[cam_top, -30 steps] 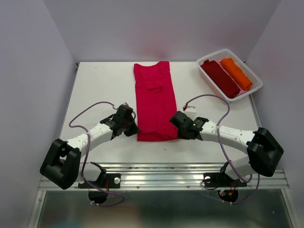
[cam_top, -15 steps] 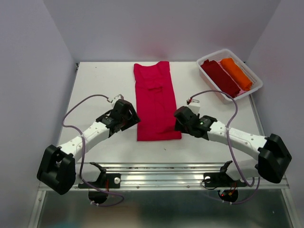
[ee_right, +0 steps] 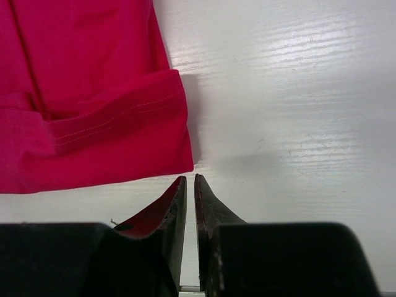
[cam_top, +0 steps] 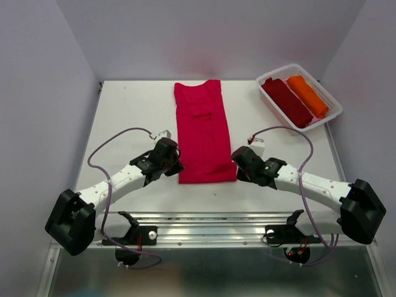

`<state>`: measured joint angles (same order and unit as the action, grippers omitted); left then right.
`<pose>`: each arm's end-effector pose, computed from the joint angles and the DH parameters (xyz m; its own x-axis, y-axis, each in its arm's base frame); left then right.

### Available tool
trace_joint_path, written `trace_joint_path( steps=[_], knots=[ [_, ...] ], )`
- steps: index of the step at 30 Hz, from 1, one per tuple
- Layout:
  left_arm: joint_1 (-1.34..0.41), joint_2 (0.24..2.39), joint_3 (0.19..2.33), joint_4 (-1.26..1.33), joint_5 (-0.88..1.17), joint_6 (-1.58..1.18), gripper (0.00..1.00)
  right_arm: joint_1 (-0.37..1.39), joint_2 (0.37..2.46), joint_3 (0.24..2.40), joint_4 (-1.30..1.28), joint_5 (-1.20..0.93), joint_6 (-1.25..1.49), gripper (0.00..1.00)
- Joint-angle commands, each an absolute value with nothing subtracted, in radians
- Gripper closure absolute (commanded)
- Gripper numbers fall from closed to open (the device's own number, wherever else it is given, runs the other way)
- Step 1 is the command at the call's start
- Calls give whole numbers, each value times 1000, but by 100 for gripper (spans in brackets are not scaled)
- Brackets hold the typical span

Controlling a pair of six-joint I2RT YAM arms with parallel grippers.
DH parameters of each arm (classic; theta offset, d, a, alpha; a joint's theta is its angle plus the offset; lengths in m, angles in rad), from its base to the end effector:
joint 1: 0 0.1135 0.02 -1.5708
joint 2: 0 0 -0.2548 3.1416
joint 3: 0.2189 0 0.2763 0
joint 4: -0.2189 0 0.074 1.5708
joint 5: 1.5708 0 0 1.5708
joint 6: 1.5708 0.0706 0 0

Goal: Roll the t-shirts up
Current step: Roll the T-shirt to the center of the board.

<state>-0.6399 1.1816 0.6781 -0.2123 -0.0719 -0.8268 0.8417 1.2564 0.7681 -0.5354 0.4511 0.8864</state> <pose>0.2416 -0.1736 0.1769 -0.7627 -0.3471 -0.5457 -0.0134 0.8521 -0.5233 0.2089 0.1876 0.1648 -0.7627 0.1929 -0.6174 0.1120 0.9795 0.1677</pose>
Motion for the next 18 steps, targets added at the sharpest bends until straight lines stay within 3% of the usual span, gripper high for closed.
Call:
trace_joint_path(
  steps=[1,11,18],
  knots=[
    [-646,1221,678,-115,-32,-802,100,838,1256,795,-477,459,882,85],
    [-646,1348,683,-34,-29,-770,100,838,1439,887,-364,315,792,91],
    [-632,1393,686,-32,-80,-762,100,828,1577,949,-318,368,738,91]
  ],
)
